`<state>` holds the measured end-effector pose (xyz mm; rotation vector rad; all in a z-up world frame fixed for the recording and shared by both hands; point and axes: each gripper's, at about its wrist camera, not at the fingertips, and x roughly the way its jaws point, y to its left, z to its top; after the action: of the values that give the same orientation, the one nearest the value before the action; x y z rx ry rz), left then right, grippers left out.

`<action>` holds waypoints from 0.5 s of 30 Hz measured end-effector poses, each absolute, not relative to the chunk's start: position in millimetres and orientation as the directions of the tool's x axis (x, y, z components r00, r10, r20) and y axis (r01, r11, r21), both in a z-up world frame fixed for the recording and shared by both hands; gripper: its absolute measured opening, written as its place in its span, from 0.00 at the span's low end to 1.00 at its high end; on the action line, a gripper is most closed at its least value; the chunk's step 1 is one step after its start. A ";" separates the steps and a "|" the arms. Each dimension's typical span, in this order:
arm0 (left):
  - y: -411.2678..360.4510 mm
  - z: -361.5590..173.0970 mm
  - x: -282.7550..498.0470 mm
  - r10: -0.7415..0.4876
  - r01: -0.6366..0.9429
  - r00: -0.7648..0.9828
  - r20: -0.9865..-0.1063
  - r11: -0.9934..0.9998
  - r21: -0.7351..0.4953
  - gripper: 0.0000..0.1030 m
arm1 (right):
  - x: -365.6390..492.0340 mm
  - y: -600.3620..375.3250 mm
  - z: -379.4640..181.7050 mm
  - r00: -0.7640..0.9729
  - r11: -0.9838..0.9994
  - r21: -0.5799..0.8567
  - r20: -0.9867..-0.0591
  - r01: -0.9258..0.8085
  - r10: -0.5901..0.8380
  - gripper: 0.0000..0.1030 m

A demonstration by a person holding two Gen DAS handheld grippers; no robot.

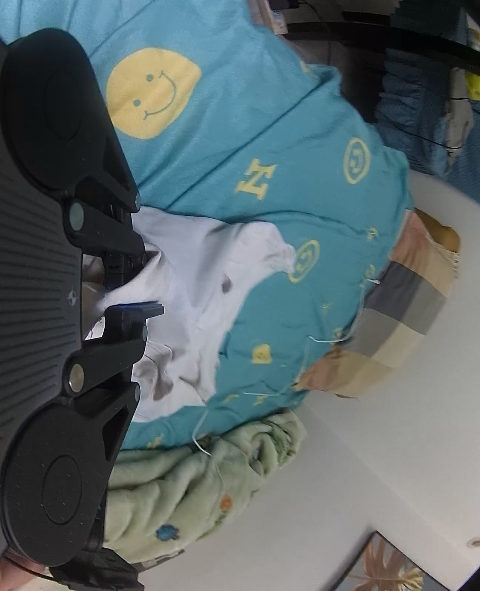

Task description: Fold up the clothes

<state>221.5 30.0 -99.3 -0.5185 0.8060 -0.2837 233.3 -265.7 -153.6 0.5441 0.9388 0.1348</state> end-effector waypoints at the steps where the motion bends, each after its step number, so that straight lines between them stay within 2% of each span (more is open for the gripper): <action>1: 31.3 -104.1 224.2 -0.436 0.044 0.658 -0.614 0.836 -0.547 0.08 | 236.5 -266.5 -157.4 0.588 0.854 0.504 -0.732 0.129 0.343 0.15; 3: 33.4 -107.4 224.5 -0.454 0.048 0.651 -0.608 0.824 -0.565 0.16 | 240.5 -270.2 -161.4 0.579 0.838 0.525 -0.733 0.150 0.356 0.15; 5: 33.8 -104.5 222.3 -0.470 0.063 0.651 -0.595 0.815 -0.576 0.37 | 238.9 -272.6 -160.1 0.578 0.827 0.541 -0.728 0.153 0.369 0.17; 8: 29.1 -87.3 207.5 -0.470 0.098 0.666 -0.579 0.825 -0.557 0.53 | 231.7 -275.6 -151.4 0.597 0.816 0.559 -0.707 0.145 0.379 0.35; 10: 27.2 -73.5 192.3 -0.455 0.111 0.683 -0.572 0.838 -0.534 0.60 | 221.5 -278.2 -143.4 0.623 0.811 0.565 -0.691 0.151 0.366 0.65; 12: 29.3 -63.1 175.0 -0.444 0.107 0.697 -0.563 0.841 -0.530 0.62 | 210.8 -281.2 -136.2 0.648 0.800 0.577 -0.674 0.162 0.355 0.72; 15: 33.4 -48.7 141.4 -0.450 0.105 0.700 -0.555 0.833 -0.543 0.64 | 189.0 -286.6 -132.1 0.663 0.753 0.626 -0.654 0.204 0.365 0.72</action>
<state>141.4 33.4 -48.7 -0.5054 0.7370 -0.3240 189.0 -286.6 -132.1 0.7361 0.8613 0.1006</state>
